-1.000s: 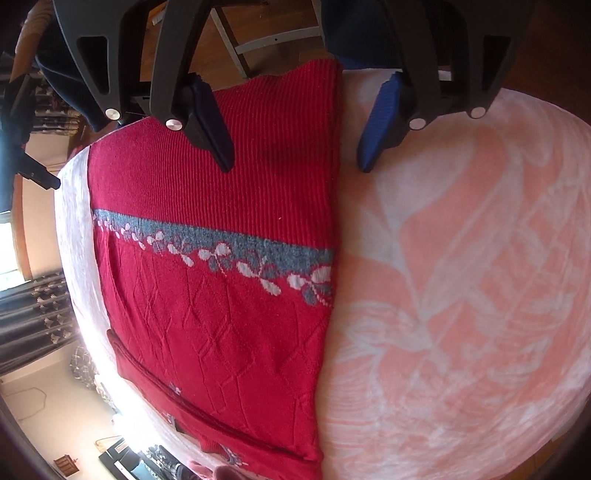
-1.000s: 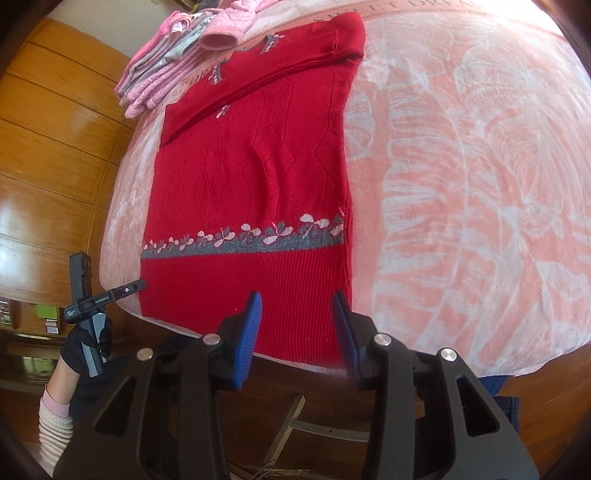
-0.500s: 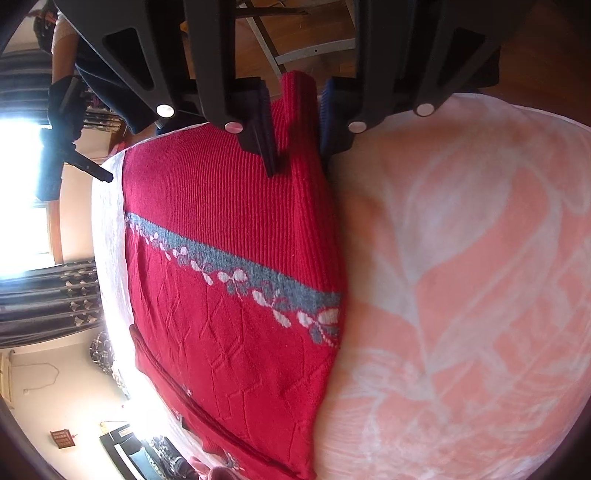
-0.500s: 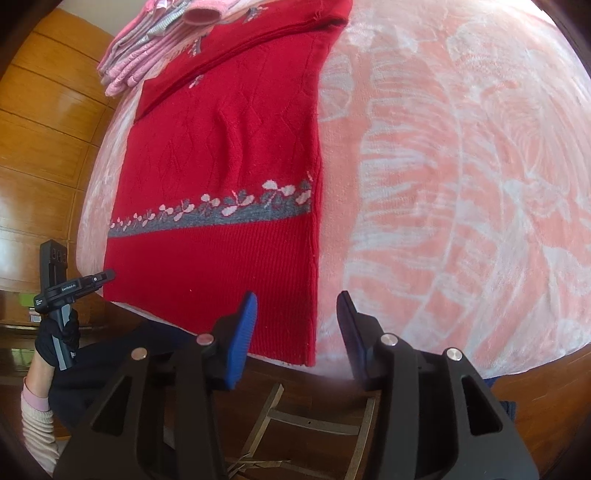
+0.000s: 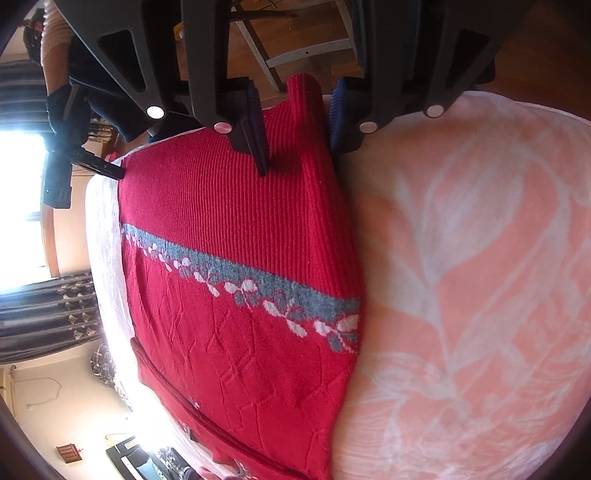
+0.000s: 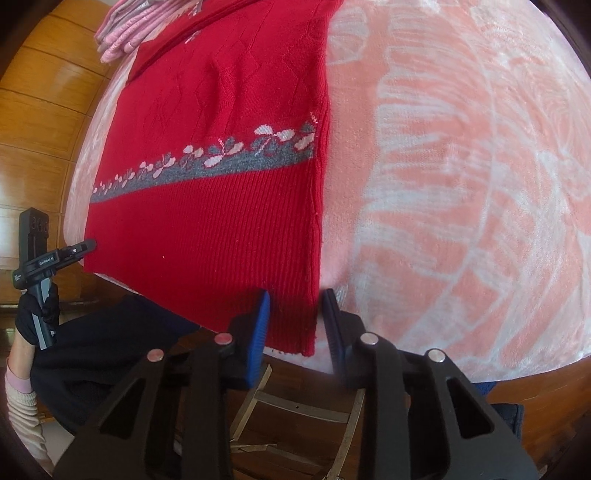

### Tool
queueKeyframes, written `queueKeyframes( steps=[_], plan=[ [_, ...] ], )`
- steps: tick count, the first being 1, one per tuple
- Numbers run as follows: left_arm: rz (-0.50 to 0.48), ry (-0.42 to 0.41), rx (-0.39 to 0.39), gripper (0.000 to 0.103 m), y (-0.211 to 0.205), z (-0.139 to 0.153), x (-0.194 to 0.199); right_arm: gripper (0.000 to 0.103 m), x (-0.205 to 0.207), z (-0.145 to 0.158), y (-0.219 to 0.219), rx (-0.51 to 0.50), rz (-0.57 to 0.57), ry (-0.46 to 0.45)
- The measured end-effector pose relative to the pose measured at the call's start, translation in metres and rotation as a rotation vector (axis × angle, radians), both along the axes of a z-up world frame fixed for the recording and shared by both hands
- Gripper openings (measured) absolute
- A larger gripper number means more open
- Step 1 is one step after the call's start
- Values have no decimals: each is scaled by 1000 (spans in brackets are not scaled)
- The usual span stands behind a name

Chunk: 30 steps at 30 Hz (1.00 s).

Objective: Fold small clothes
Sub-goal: 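Grasp the sweater hem with both tools and lift it toward the collar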

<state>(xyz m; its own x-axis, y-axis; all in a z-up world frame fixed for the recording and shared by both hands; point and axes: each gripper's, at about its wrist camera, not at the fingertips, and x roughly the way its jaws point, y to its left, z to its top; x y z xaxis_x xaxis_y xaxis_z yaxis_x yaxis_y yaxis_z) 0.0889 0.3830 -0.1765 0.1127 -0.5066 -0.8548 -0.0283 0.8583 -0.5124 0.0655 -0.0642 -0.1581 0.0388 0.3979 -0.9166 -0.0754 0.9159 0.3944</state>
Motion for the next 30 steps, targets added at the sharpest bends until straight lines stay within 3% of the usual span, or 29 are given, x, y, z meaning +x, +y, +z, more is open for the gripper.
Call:
queueKeyframes(
  steps=[1,6,20,30],
  plan=[
    [8,5,-4,22,3,-1,0,5,0,0,0,31,2,10],
    [53,13,-52,8,14,1,-2,5,-2,11,7,47,19,-10],
    [158,-197,-253,8,19,67,18,5,21,76,-32,319,-168,-120],
    [273,-288,-249,8,27,87,79,5,82,96,-49,390,-333,-143]
  ],
)
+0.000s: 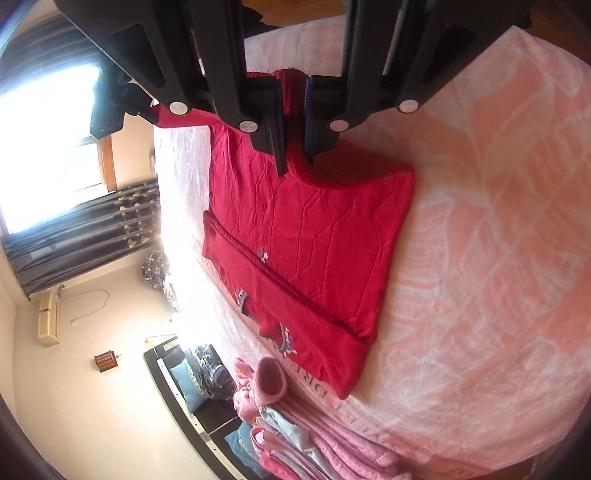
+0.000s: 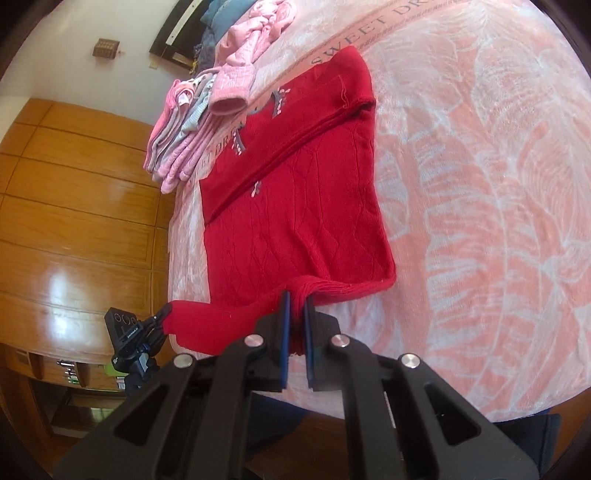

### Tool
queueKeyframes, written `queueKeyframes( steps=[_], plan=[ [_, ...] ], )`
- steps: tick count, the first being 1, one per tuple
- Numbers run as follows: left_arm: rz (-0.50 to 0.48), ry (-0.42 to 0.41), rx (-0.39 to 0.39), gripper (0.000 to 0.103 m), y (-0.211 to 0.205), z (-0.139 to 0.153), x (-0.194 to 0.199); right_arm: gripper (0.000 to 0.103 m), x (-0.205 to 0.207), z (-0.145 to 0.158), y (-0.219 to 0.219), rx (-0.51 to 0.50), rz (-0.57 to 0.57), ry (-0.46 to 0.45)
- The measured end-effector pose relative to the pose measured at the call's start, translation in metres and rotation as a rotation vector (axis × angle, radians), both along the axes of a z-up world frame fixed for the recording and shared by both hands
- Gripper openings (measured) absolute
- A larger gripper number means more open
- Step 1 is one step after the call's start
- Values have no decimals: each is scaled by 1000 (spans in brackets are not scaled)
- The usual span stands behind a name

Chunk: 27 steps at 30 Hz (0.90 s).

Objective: Fold small clothes
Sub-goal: 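Grasp the sweater hem with both tools and lift it toward the collar, then carry the held hem over the body toward the collar with both tools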

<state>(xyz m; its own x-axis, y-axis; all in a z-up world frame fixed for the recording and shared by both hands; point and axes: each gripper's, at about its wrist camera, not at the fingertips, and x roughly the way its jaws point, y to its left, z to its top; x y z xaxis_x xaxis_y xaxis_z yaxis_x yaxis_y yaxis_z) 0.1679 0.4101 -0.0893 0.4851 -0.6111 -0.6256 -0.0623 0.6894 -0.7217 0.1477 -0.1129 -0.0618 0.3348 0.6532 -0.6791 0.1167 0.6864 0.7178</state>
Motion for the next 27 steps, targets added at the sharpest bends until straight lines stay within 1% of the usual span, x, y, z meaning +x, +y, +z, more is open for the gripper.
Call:
queueKeyframes(
  steps=[2,4,8,12,16,20,23,24,25,26,27],
  plan=[
    [18,-4,2,8,0,-2,16,5,19,-1,1,14,-29,4],
    [24,-2,19,8,-2,-5,33,5,38,-7,1,14,-50,11],
    [32,25,49,8,-7,-21,63,5,71,-26,-2,1,-73,47],
    [41,45,46,8,-6,-39,90,5,102,-48,-9,24,-98,74],
    [53,48,19,9,-4,-58,115,5,127,-72,-12,52,-112,89],
    [51,69,7,9,-2,-80,130,5,147,-97,-18,74,-131,115],
    [35,82,-34,11,3,-84,135,11,154,-105,-26,68,-147,111],
    [27,80,-51,13,6,-82,136,19,156,-104,-30,48,-152,97],
    [16,77,-65,14,10,-79,137,29,156,-102,-33,27,-156,86],
    [2,80,-75,15,14,-76,138,29,157,-99,-37,16,-163,71],
    [-12,88,-79,20,19,-73,138,29,156,-97,-40,11,-165,58]
  ],
)
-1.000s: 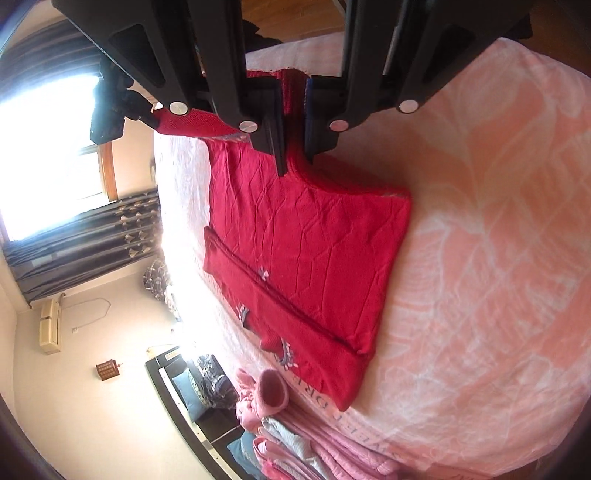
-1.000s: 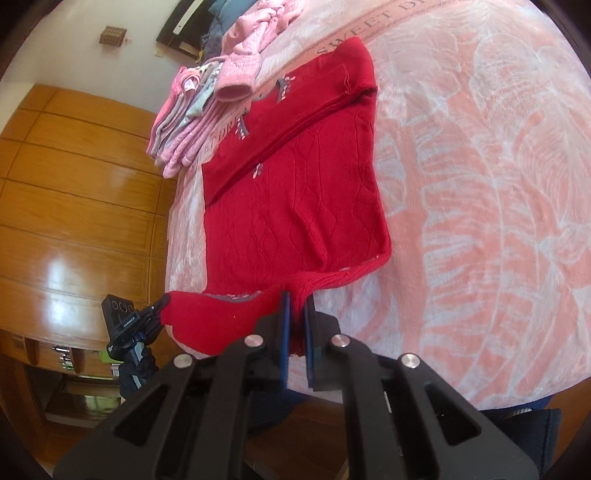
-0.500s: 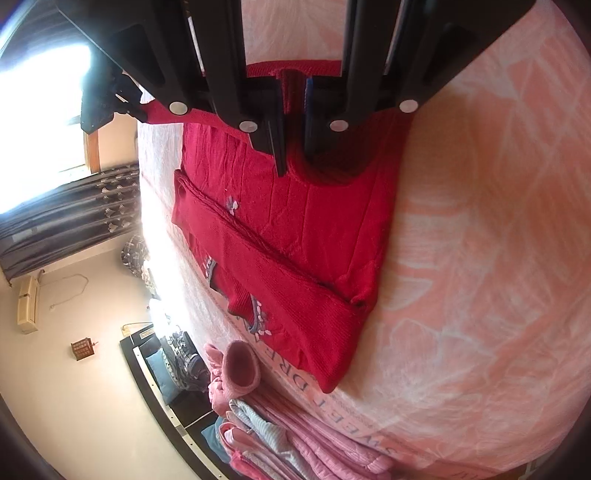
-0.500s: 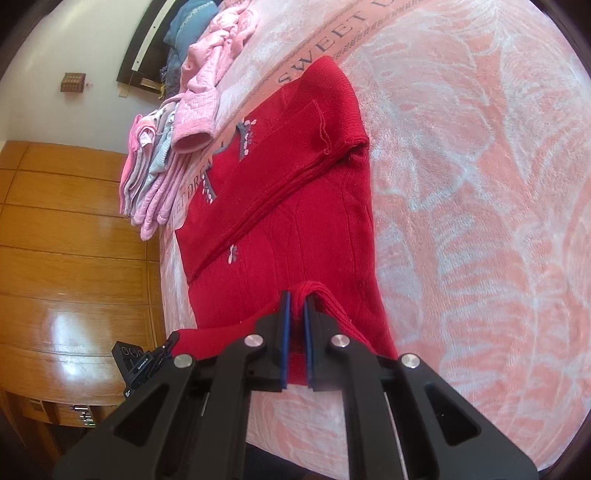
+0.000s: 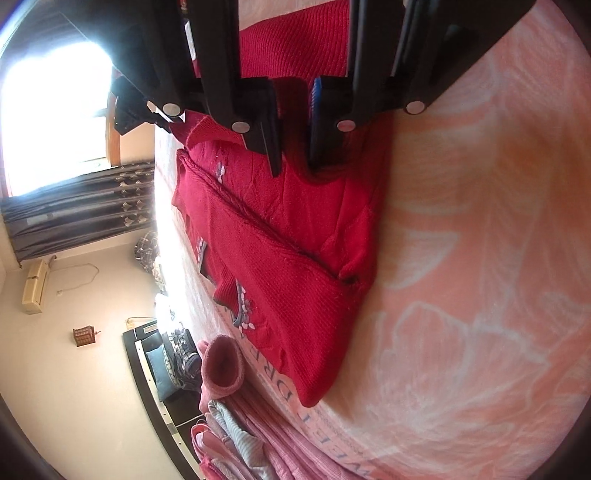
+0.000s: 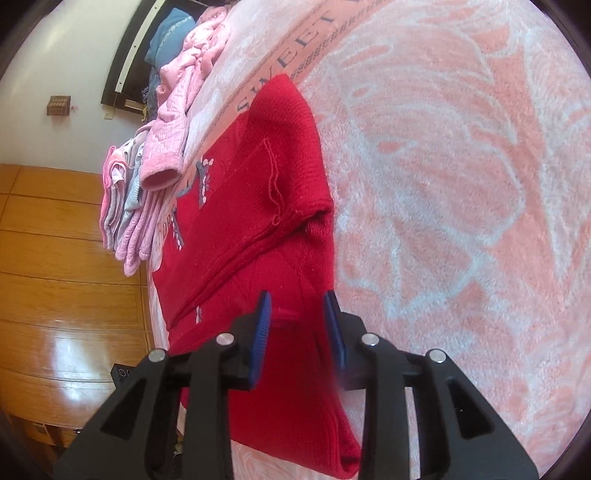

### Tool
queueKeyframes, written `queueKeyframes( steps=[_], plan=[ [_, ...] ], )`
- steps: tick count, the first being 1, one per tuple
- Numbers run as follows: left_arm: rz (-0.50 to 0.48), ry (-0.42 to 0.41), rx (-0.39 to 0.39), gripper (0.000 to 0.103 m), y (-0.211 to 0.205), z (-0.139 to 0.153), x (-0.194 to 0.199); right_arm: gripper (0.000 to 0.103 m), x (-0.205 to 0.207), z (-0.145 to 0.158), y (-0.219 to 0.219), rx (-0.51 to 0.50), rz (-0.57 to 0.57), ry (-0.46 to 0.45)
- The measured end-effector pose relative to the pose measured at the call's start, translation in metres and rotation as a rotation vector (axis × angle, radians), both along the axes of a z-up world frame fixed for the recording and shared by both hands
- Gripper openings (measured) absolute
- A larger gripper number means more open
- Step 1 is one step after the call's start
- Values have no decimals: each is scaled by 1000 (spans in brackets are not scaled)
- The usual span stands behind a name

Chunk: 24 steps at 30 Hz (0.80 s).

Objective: Fold small clothes
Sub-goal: 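Carry the held hem over the body toward the collar with both tools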

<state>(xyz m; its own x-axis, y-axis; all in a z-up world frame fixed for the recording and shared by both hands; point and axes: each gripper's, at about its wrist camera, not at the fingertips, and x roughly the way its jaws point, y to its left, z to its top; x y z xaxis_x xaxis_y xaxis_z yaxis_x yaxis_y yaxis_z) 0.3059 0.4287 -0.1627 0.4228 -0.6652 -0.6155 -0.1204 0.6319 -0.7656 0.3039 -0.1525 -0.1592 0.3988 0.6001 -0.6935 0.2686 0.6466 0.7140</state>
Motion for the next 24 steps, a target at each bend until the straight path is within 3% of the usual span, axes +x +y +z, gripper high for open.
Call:
queueKeyframes(
  steps=[5,7,16,24],
  plan=[
    [57,-43,44,24,33,19,-8,29,-4,10,-3,-45,4,-27],
    [58,-67,94,24,36,24,-9,29,-5,14,-1,-58,9,-41],
    [-136,-177,298,26,-28,43,19,29,-1,30,30,-88,96,-88],
    [-193,-159,495,31,-51,26,32,29,-2,24,35,-105,135,-88]
  ],
)
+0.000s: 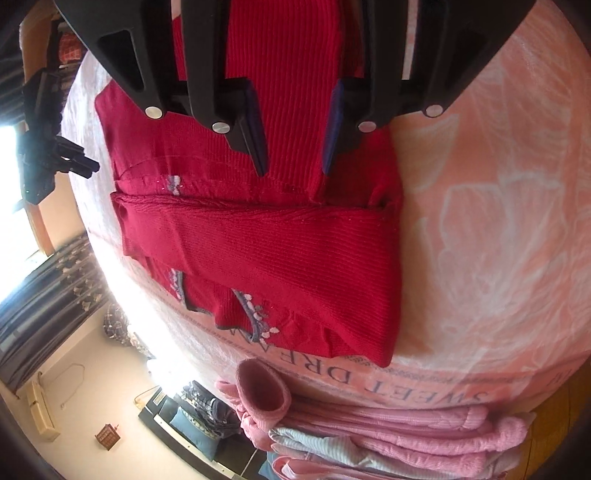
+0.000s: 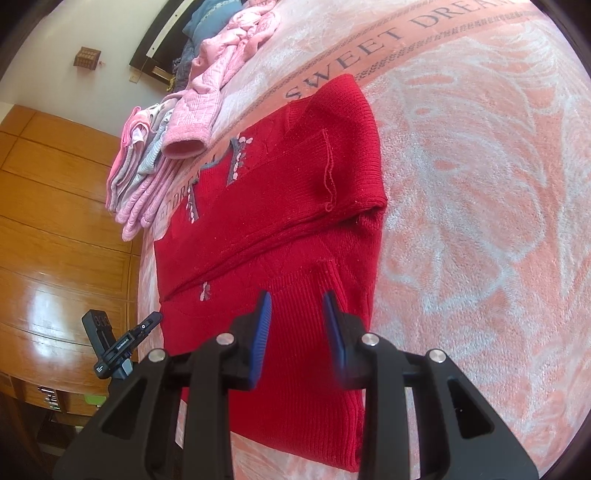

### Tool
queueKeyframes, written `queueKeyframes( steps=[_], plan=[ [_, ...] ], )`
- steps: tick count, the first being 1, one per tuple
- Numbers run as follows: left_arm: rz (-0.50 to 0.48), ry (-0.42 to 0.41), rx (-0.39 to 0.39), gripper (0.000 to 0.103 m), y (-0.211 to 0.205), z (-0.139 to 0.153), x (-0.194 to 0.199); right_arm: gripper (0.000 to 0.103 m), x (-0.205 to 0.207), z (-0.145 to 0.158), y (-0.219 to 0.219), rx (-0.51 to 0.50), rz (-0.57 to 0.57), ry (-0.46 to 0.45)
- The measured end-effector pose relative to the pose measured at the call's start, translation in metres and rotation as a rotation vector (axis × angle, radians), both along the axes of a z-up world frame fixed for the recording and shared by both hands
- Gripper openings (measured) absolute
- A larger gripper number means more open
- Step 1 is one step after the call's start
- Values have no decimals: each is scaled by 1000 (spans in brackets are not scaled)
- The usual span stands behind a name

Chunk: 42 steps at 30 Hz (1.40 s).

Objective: Fold small clothes
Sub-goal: 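Carry the held hem over the body toward the collar with both tools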

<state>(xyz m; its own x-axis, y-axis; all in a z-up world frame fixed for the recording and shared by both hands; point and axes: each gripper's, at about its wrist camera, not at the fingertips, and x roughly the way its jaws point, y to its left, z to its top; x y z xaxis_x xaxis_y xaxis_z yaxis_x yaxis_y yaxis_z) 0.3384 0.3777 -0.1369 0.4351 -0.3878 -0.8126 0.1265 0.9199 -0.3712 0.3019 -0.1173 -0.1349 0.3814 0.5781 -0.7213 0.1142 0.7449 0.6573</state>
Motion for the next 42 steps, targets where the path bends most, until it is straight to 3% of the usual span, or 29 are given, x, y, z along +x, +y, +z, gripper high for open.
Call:
queueKeyframes(
  steps=[9,10,12,20,23,32,38,39,40,42],
  plan=[
    [-70,-57,84,29,-17,-6,2,29,1,-13,2,-12,9,22],
    [-82,-66,93,17,-20,-6,1,29,2,-12,4,-16,11,20],
    [-98,-88,93,4,-22,-3,0,29,3,-10,7,-32,22,11],
    [-66,-187,-140,4,2,25,-17,29,9,2,15,-119,110,-71],
    [-32,-173,-166,4,9,23,-17,29,15,-1,17,-123,130,-80],
    [-42,-119,-89,4,-2,-3,-12,33,31,-20,29,-235,176,-59],
    [-89,-131,110,15,-25,-8,-13,36,29,-20,49,-344,279,-96],
    [-92,-135,122,16,-27,-8,-14,27,28,-19,52,-345,294,-108],
    [-91,-138,132,16,-28,-8,-14,10,27,-19,54,-338,310,-119],
    [-95,-147,146,14,-29,-7,-15,6,25,-17,57,-330,323,-130]
  ],
)
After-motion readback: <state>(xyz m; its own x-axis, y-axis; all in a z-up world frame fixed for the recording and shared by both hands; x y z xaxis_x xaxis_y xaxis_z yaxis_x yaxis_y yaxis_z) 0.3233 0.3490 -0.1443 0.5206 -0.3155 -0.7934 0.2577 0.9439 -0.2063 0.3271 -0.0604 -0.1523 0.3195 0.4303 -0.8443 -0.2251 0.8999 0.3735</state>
